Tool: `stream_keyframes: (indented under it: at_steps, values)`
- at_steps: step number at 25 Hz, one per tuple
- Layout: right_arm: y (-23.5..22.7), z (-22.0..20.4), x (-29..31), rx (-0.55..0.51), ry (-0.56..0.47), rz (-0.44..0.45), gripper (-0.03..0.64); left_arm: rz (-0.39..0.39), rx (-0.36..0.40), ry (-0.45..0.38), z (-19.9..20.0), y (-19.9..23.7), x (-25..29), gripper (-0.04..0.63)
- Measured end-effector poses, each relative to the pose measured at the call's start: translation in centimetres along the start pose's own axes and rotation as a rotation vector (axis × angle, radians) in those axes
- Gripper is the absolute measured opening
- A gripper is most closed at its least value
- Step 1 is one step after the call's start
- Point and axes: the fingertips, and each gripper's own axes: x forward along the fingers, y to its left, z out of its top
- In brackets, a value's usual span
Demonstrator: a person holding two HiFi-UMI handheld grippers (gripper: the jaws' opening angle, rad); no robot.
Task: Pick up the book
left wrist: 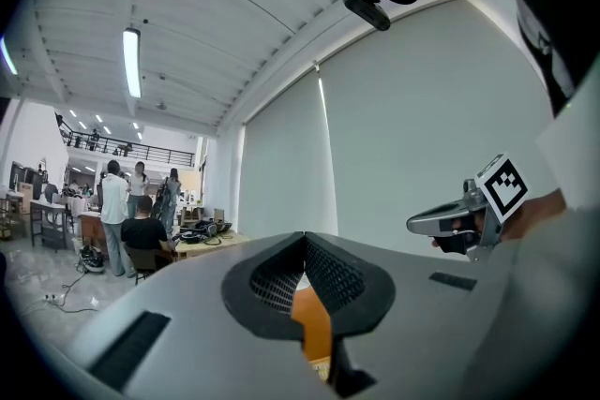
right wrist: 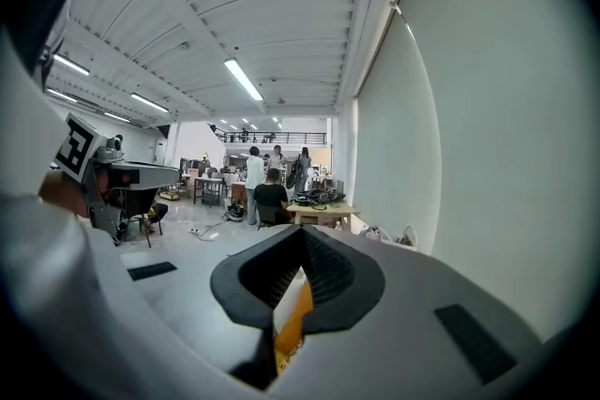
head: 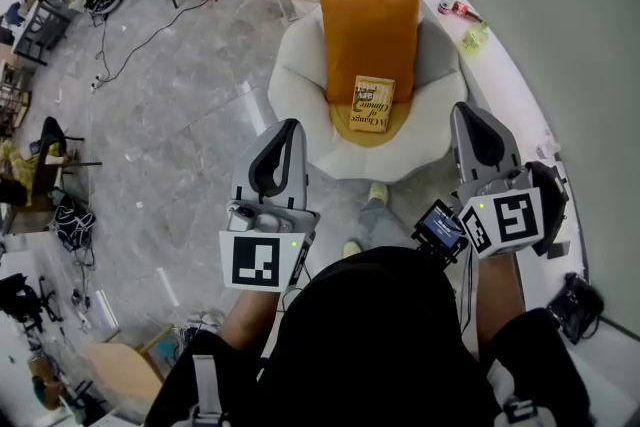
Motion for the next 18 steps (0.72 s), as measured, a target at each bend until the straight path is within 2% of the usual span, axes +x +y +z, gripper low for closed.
stream_keyframes:
  at_steps: [18]
  values:
    - [-6.2, -0.6, 7.2, 0.025, 0.028, 0.041, 0.008, 0.024, -0.002, 0.051, -0.9, 0.9, 9.3, 0.011]
